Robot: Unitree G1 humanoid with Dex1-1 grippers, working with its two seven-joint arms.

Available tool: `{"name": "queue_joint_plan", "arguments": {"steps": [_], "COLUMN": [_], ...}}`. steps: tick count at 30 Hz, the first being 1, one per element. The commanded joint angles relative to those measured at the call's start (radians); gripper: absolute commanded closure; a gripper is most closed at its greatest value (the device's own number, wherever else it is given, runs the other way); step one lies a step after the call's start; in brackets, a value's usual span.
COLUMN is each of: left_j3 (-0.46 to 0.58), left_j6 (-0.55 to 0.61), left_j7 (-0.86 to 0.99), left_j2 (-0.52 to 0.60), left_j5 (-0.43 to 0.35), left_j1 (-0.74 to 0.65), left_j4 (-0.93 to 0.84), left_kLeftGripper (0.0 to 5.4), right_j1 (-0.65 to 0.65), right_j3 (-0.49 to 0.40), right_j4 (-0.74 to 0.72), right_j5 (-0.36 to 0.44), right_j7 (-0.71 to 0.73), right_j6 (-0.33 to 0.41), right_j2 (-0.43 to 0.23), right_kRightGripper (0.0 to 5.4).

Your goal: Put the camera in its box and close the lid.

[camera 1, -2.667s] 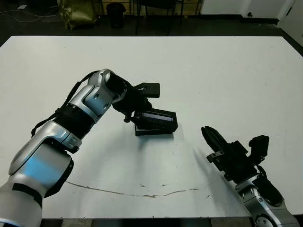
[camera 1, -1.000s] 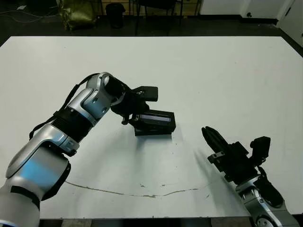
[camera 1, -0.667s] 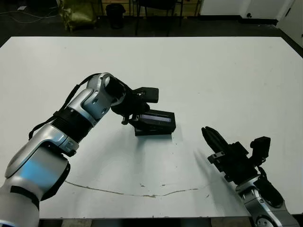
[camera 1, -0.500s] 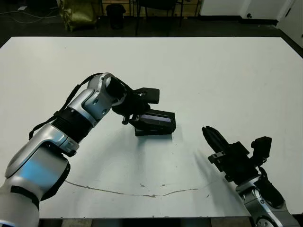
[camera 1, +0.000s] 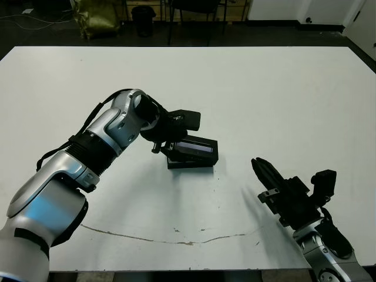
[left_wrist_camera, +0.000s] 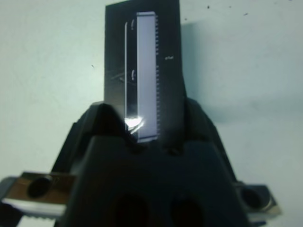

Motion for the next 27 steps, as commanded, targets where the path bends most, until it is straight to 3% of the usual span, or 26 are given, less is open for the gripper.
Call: {"name": "queue_joint_plan", "arguments": {"steps": [1, 12, 21, 25, 27], "left_j3": [-0.057, -0.061, -0.077, -0.074, -0.082], "left_j6": [0.013, 0.007, -0.133, -0.119, -0.153], "left_j7": [-0.029, -0.058, -0.071, -0.092, -0.087], "left_j2": [0.017, 0.019, 0.027, 0.018, 0.023], "left_j5": [0.049, 0.037, 0.039, 0.032, 0.041], "left_j1": [0.068, 0.068, 0.076, 0.074, 0.076], "left_j4": [0.023, 0.032, 0.047, 0.056, 0.05], "left_kLeftGripper": [2.94, 2.85, 0.93, 0.1, 0.01], "right_j1": [0.007, 0.01, 0.01, 0.012, 0.01], "right_j3": [-0.009, -0.011, -0.007, -0.004, -0.006], "right_j4": [0.01, 0.002, -0.004, -0.013, -0.007], "right_j5": [0.0, 0.016, 0.002, -0.009, 0.001], "right_j7": [0.004, -0.006, -0.015, -0.018, -0.009], "right_j6": [0.007, 0.025, 0.024, 0.024, 0.02], "right_j2": [-0.006, -0.004, -0.006, -0.01, -0.005], "right_kRightGripper": [5.4, 5.4, 5.4, 5.4, 5.4]}}
